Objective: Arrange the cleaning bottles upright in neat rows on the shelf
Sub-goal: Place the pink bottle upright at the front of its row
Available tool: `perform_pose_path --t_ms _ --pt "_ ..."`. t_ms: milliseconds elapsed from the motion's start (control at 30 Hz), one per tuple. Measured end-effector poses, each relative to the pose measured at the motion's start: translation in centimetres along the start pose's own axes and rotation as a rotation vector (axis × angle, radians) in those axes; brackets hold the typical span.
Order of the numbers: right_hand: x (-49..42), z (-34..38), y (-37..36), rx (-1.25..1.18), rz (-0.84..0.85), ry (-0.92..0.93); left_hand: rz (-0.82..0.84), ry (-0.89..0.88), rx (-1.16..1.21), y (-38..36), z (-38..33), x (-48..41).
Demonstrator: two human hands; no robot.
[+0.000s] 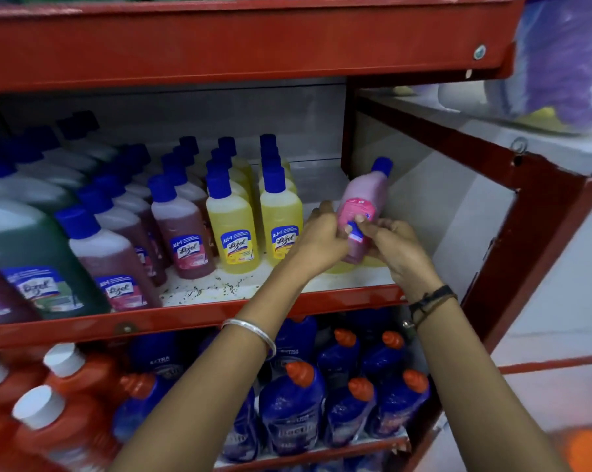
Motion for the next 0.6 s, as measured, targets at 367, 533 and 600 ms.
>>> perform_pose_path --t_ms 367,533,600 --pt "8.0 0.9 -7.6 0.026 0.265 0.276 -0.301 -0.159 0.141 6.0 4.2 10.4" --pt "8.6 -0.5 -14.8 0.084 0.404 0.31 -0.427 -0.14 0.031 9.6 8.6 13.7" --pt "8.3 -1.2 -16.8 0.102 0.443 0.301 -0.47 -0.107 -0.018 10.2 10.2 14.4"
Point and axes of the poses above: each hand's wrist, its own x-axis away from the middle knuckle, its own y-axis out of the back of the hand, z = x × y, the point moved 3 cm from there along -x, towards the middle knuckle, and after that the axes turned 5 degrees about -y, right-handed, at the moved point
